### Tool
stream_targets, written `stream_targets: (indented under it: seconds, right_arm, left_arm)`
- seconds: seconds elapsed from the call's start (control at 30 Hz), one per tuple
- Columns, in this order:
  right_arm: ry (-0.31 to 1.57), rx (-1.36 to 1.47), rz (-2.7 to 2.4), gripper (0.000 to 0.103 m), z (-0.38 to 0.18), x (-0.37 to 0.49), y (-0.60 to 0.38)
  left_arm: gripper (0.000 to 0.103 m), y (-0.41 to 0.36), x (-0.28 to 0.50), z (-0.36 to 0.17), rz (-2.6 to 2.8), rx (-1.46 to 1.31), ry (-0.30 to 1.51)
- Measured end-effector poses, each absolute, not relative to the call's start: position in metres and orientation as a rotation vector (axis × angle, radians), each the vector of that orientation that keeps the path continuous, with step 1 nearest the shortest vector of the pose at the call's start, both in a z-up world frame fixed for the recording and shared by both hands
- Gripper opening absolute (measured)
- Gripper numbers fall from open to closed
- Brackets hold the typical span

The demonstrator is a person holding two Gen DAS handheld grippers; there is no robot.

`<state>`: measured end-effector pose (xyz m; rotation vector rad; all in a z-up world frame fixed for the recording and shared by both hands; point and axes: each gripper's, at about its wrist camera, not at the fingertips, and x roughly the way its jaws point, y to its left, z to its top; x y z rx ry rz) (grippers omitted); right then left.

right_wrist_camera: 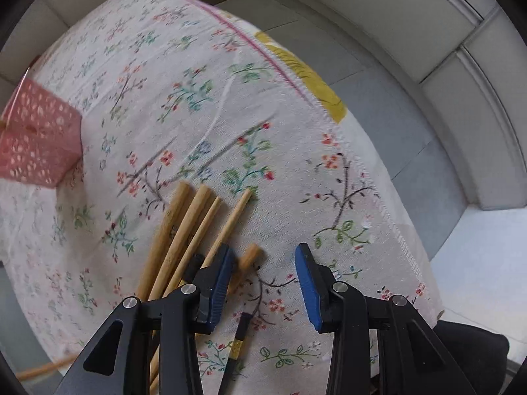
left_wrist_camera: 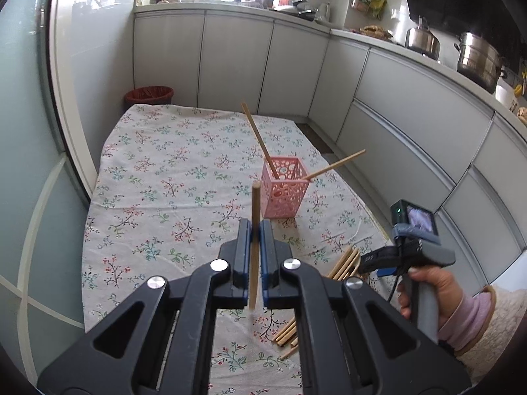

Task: Organize utensils
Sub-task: 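Grasp a chopstick with the right gripper while the left gripper lifts its chopstick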

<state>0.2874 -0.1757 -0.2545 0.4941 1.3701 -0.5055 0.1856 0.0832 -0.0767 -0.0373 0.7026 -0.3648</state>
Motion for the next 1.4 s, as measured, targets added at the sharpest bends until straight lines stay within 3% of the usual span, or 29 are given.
stream_targets:
  seconds: [0.07,0.1,0.17,0.27,0.6,1.1,1.4]
  right_arm:
    - [1.351,0.495,-0.503,0.037,-0.253,0.287,-0.170]
    - [1.340,0.490,-0.503,0.026,-0.253,0.287,-0.168]
    - [1.301,0.576,-0.467,0.015,-0.252,0.285,-0.170]
    - [1.249,0.732,-0.425,0.008,-0.254,0.282,-0.179]
    - [1.030,0.900,-0.305,0.008,-0.221,0.260,-0.198]
    - [0.688,0.687,-0.129,0.008,-0.083,0.193,-0.217]
    - [0.587,0.628,-0.107,0.008,-0.018,0.174,-0.228]
  left_arm:
    - [0.006,0.086,0.185,-0.075,-0.360,-0.044,0.696]
    - [0.006,0.087,0.185,-0.075,-0.355,-0.047,0.694]
    - [0.006,0.089,0.185,-0.075,-0.349,-0.054,0.692]
    - [0.006,0.092,0.182,-0.074,-0.346,-0.062,0.683]
    - [0.006,0.092,0.172,-0.062,-0.345,-0.072,0.635]
    - [0.006,0.077,0.150,-0.028,-0.355,-0.067,0.533]
    - [0.006,0.063,0.148,-0.007,-0.356,-0.079,0.484]
